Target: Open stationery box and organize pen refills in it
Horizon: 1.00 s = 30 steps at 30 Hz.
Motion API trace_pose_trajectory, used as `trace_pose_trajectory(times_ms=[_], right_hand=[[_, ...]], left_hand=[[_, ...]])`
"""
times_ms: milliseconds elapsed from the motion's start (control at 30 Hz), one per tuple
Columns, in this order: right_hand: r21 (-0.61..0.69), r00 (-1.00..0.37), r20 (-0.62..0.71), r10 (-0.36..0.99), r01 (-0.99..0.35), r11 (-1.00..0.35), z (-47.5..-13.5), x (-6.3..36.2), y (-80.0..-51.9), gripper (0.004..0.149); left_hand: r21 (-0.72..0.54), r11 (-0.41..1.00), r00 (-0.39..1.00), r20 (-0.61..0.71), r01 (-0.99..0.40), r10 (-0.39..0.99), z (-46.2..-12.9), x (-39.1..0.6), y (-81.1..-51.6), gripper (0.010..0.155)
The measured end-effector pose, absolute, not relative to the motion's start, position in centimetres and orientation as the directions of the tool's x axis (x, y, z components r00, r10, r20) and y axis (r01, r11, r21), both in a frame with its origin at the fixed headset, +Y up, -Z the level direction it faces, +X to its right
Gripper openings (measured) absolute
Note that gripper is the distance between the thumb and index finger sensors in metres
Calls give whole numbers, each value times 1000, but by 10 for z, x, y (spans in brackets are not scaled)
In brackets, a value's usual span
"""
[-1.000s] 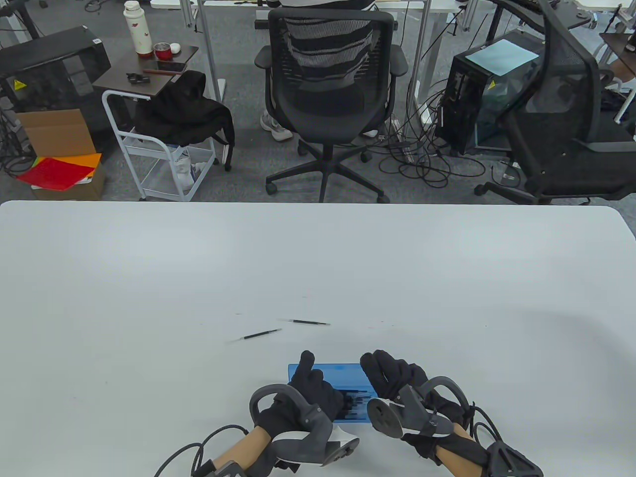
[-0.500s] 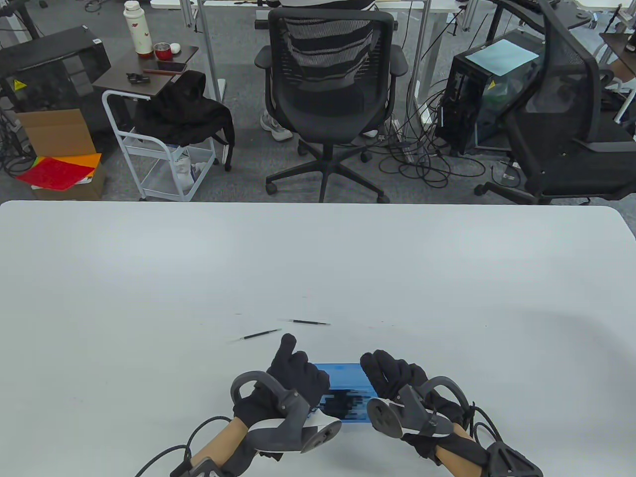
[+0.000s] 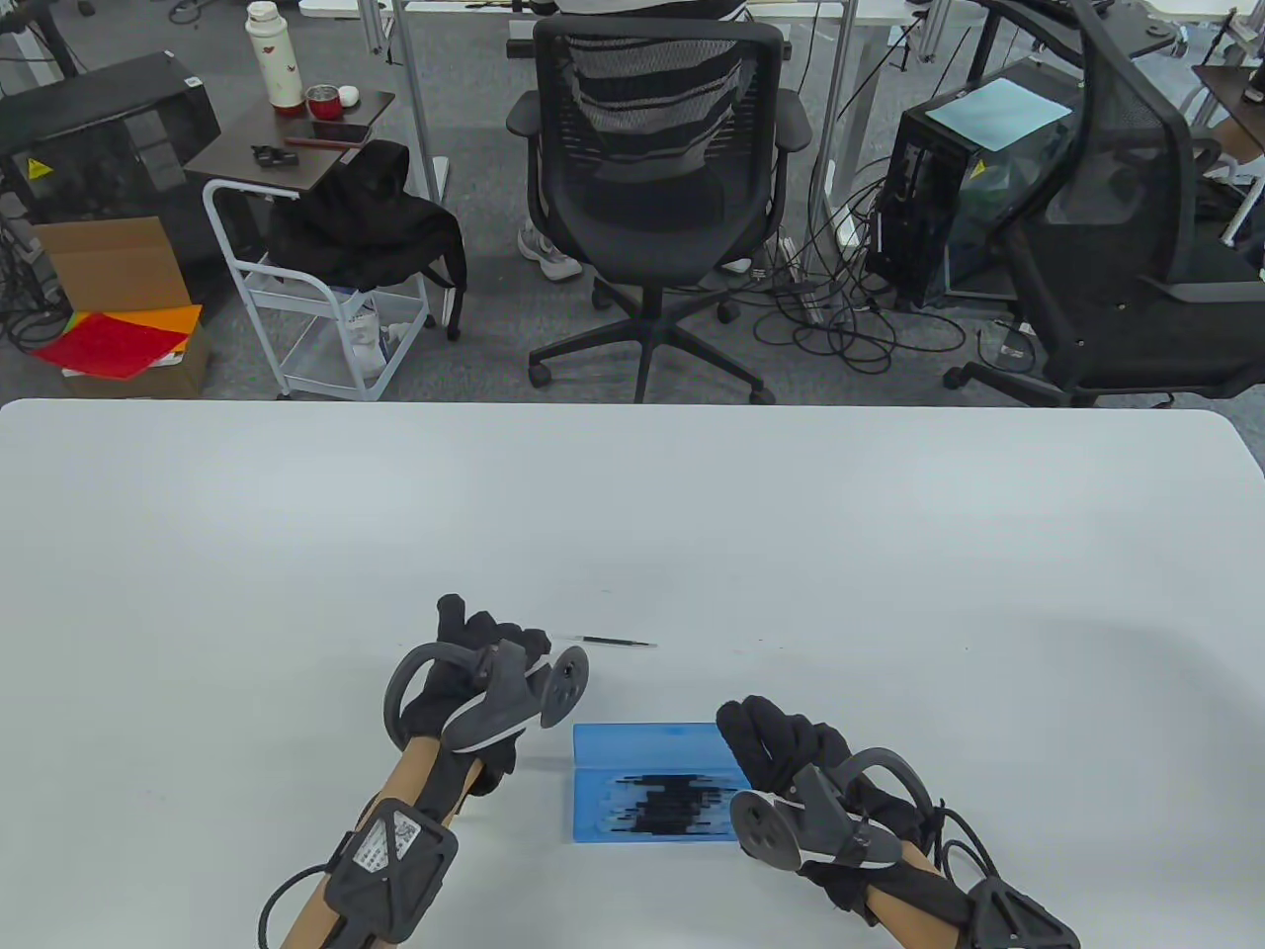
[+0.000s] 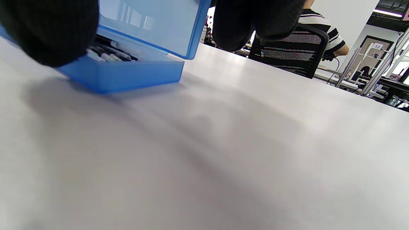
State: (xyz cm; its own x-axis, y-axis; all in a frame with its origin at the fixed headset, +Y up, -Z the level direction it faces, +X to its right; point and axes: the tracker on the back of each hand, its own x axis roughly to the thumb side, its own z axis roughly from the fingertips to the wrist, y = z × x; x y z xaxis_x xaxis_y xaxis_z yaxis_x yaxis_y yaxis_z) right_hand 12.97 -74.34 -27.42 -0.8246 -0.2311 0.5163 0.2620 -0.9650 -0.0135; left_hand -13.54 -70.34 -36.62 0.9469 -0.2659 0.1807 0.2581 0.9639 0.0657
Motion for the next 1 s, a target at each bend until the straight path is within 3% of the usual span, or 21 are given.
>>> trace_pose_trajectory(times_ms=[433, 1000], right_hand=[[-13, -824, 518, -230, 261, -965, -275, 130, -744, 120], [-13, -825, 516, -231, 262, -965, -275, 130, -744, 120]], left_hand=[[-119, 939, 946, 54, 323, -319, -405, -159, -747, 52], [-145, 955, 966, 34, 259, -257, -408, -165, -748, 44]])
